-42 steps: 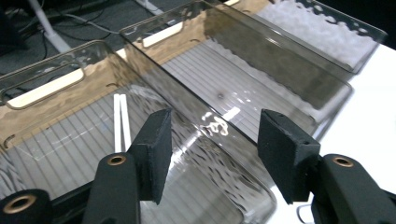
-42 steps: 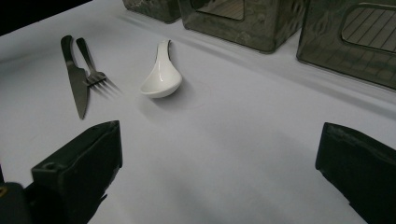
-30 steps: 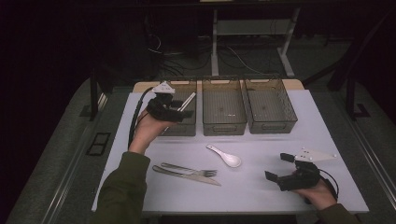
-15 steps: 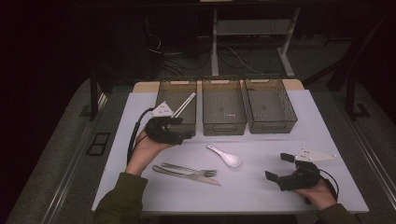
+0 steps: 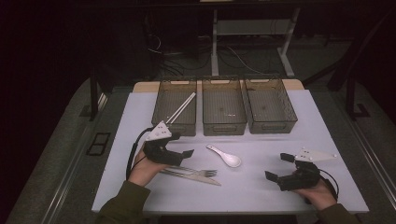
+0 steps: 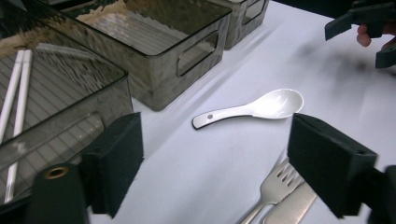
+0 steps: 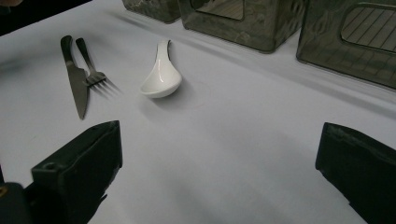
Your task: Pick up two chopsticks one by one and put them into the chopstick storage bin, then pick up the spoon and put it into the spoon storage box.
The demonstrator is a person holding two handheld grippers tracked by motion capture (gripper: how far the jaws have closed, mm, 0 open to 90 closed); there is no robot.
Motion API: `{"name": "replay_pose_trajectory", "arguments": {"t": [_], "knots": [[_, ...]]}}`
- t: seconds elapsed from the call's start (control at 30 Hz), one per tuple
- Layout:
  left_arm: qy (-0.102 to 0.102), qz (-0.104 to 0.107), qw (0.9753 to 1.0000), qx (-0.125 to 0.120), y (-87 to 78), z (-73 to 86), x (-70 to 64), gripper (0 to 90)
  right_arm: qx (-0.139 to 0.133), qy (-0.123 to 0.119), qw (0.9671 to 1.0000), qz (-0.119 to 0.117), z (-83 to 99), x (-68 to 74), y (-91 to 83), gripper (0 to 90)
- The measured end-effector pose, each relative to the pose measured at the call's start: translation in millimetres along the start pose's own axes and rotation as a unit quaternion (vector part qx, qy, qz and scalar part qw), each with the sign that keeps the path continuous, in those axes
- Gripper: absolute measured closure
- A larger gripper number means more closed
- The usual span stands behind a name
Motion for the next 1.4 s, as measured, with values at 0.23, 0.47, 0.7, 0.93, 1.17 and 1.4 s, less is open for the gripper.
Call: {"name": "replay_pose_trajectory", "arguments": {"t": [0.23,0.47,0.7,0.93,1.17,1.4], "knots": [[-0.005,-0.001,1.0,-0.004,-5.2,19.7,-2.6,8.8,0.0,0.0,1.0,-0.001,-0.1,-0.2,0.1,0.7],[-0.016,-0.005,0.9999,0.005,-8.5,38.6,-7.7,1.5,0.001,0.0,1.0,-0.003,-0.8,0.8,-1.1,0.7],[-0.013,-0.001,0.9999,0.011,-9.7,43.5,-9.4,0.0,0.003,0.003,0.9999,-0.011,-4.2,1.0,-1.9,0.7],[-0.014,0.001,0.9998,0.014,-8.6,44.9,-9.4,0.0,0.008,-0.002,0.9997,-0.023,-13.3,0.3,-2.8,0.7],[-0.014,0.003,0.9998,0.016,-8.1,45.7,-9.4,0.0,0.014,-0.002,0.999,-0.042,-22.7,2.2,1.7,0.7],[-0.008,0.007,0.9998,0.019,-5.7,47.3,-10.8,0.0,0.015,0.006,0.9984,-0.054,-28.2,2.4,9.1,0.7]]}}
Point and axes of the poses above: each handheld gripper's, and its own axes: y roughly forward along the jaws, z roughly out of its underside, x roughly to its left, the point moved 3 cm from there along y, roughly forward along the jaws, and after that the axes turned 14 degrees about -y, right-handed, at the moved point
